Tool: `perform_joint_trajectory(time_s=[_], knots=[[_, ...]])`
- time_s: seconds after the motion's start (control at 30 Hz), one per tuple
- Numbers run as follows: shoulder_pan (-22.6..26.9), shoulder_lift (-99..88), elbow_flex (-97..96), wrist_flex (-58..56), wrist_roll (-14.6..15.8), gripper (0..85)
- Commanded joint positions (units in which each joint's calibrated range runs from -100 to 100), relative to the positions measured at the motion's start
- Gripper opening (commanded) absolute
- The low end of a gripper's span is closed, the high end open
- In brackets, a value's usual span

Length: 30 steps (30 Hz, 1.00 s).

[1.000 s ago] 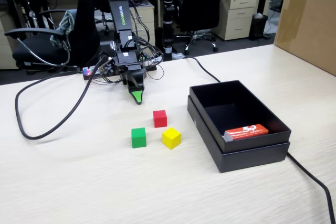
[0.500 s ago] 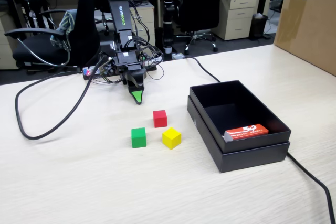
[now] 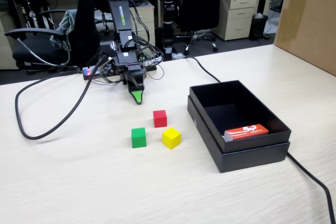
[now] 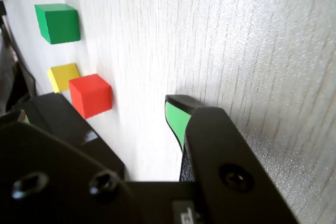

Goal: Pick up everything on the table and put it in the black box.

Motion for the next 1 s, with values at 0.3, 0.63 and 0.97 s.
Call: perform_joint_trajectory(time_s=[0.3,0.63,0.97], knots=[[3.4,0.6,-0.7,-2.0,4.7,50.3],[6.5,0.6,-0.8,-2.0,5.2,50.0],[6.0,0.7,0.7,-3.8,5.4,49.5]])
